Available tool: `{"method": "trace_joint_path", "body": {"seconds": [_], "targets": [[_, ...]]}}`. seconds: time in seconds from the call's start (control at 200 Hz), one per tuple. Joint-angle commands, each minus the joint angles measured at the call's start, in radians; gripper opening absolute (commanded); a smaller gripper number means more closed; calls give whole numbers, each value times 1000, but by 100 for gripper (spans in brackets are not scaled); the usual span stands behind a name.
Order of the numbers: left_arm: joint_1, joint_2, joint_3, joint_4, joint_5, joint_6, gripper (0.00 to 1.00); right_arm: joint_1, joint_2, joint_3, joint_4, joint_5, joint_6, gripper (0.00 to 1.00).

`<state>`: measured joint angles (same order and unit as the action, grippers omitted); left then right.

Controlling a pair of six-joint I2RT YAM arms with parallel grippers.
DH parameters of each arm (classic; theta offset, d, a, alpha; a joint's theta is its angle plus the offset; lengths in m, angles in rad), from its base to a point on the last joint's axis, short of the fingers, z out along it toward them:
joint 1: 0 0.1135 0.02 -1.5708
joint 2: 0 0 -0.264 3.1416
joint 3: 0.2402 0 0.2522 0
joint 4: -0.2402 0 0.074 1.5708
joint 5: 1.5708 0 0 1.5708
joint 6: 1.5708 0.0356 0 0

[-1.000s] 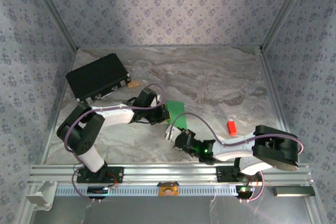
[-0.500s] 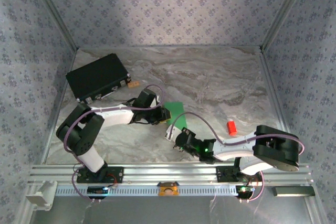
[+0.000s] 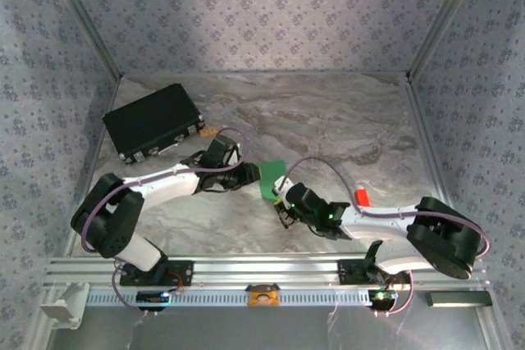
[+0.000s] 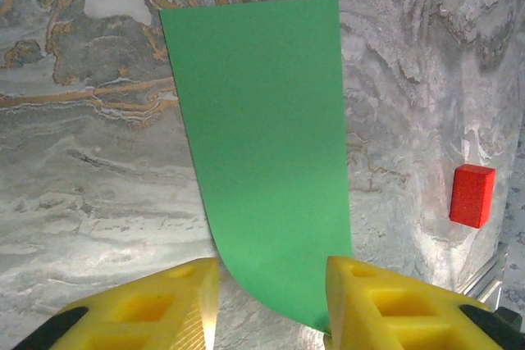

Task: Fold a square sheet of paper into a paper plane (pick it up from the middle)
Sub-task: Third fold the triangle at the center of the table.

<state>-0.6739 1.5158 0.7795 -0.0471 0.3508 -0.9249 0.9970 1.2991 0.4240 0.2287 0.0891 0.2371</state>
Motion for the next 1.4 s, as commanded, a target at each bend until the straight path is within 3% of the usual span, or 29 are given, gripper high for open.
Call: {"method": "trace_joint_path", "body": {"seconds": [0.0, 0.15, 0.46, 0.75, 1.394], "targets": [[5, 16, 48, -25, 16, 37, 35, -38, -1, 48, -76, -165, 132, 0], [8, 59, 97, -39, 40, 64, 30, -78, 26, 92, -117, -274, 193, 0], [28, 198, 244, -57, 137, 108, 21, -84, -5, 23, 2, -288, 368, 0], [22, 354, 334, -43, 227, 124, 15, -120, -12, -11, 62, -331, 421, 0], [-5, 492, 340, -79, 159, 165, 7, -156, 8, -23, 51, -339, 359, 0]]}}
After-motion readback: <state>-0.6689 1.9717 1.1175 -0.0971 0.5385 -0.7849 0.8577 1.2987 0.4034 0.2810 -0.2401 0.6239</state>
